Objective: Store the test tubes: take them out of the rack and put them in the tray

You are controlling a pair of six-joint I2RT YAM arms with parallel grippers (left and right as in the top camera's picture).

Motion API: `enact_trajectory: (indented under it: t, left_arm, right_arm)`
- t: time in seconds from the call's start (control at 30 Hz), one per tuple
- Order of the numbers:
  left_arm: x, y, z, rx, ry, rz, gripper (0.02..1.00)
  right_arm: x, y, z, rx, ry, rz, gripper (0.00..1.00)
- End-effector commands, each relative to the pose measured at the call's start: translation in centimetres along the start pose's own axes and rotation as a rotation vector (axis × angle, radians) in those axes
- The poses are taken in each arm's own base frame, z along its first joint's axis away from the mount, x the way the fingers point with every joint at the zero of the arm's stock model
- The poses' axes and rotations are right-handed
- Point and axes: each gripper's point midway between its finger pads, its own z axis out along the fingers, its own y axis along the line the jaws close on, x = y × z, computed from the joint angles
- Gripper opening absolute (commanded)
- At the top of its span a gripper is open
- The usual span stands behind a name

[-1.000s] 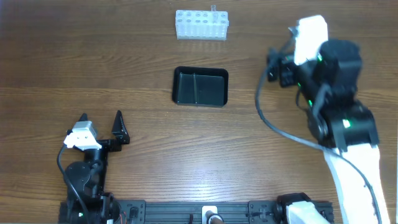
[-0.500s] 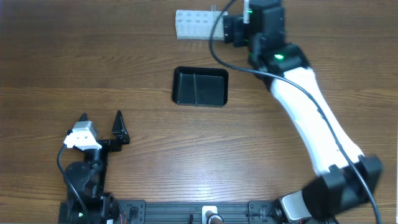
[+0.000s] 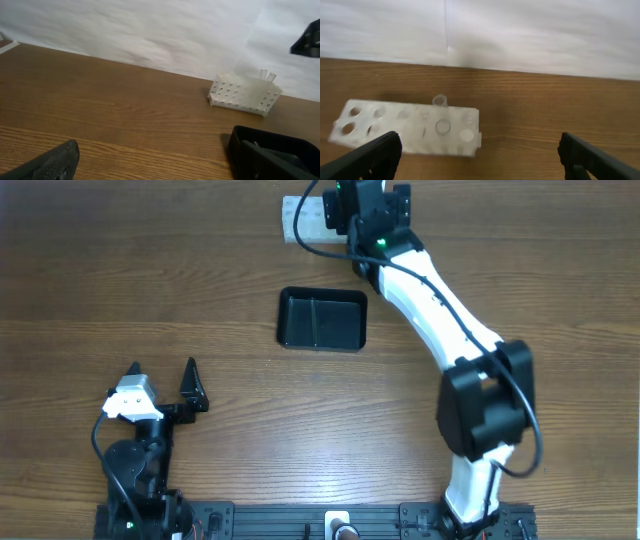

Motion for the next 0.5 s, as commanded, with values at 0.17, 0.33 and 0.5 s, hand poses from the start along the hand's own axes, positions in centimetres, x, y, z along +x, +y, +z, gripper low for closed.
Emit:
enact_trajectory:
  t: [0.17, 0.33, 0.5]
  left_arm:
    - [0.2, 0.1, 0.0, -0.004, 0.001, 0.014, 0.998]
    - [0.2, 0.1, 0.0, -0.004, 0.001, 0.014, 0.998]
    - [0.2, 0.1, 0.0, -0.004, 0.001, 0.014, 0.998]
  right_arm:
    - [0.0, 1.8, 4.4, 0.031, -0.009, 0.044, 0.972]
    - [0.1, 2.8, 5.4, 0.024, -0.014, 0.075, 0.932]
    - [1.2, 3.7, 6.1, 0.018, 0.002, 0.122, 0.912]
